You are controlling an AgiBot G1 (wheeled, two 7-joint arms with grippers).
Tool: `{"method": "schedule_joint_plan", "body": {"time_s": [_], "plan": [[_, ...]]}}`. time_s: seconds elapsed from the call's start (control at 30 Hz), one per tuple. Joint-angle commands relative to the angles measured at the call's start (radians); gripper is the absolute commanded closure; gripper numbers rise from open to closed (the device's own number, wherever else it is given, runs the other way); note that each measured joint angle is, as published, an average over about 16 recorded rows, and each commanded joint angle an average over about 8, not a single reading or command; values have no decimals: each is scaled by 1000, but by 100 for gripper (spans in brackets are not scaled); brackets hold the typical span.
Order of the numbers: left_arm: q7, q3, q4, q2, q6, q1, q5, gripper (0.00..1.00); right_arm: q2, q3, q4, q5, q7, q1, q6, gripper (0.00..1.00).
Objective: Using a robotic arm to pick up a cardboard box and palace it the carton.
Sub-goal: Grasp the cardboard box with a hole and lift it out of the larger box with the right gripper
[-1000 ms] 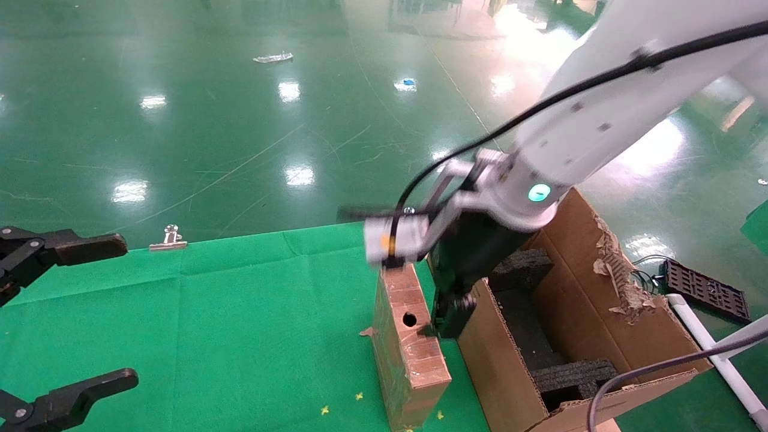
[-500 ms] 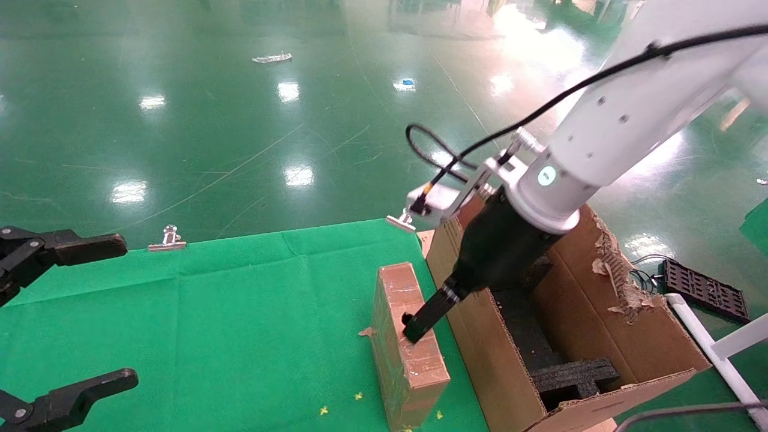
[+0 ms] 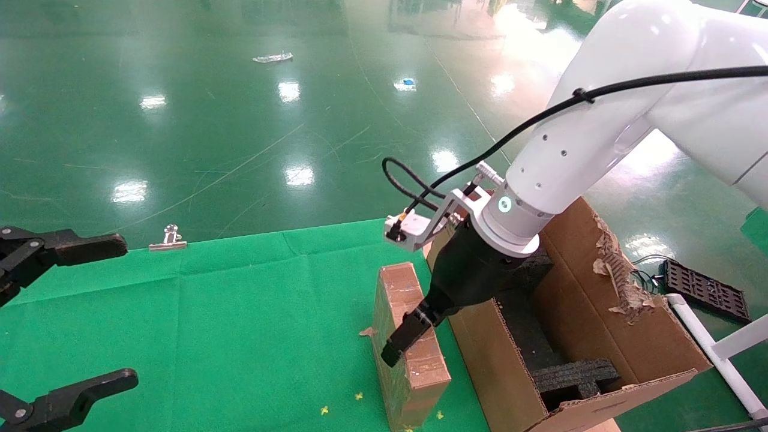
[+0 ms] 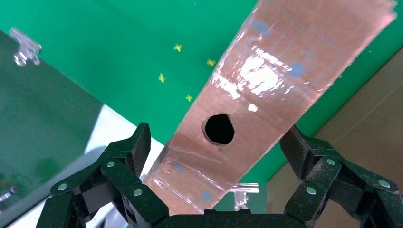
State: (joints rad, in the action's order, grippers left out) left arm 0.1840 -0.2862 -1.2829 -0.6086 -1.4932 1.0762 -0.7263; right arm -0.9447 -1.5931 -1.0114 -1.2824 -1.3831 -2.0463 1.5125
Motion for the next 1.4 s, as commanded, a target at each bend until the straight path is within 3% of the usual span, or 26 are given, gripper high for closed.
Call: {"method": "schedule_joint_plan", "body": {"time_s": [0.03,0.1,0.17,0.27,0.33,1.1,1.4], "plan": [[0,0,0,0,0,0,0,11,-8,-5,3,-6,5,7,1,58],[0,0,0,0,0,0,0,32,-9,-10,-6,-15,3,6,1,83],[0,0,0,0,0,0,0,57,-8,-14,-19,-23,-3,3,1,98],[0,-1,0,0,0,0,0,92,-3,-17,-39,-29,-13,1,-2,100],[0,-1,0,0,0,0,1,99,1,-18,-51,-33,-19,1,-5,100],[-1,-2,0,1,1,0,2,100,42,-16,-118,-58,-9,-1,-44,100],[-1,-3,0,1,1,1,2,100,169,95,-153,6,121,-77,-151,100]]}}
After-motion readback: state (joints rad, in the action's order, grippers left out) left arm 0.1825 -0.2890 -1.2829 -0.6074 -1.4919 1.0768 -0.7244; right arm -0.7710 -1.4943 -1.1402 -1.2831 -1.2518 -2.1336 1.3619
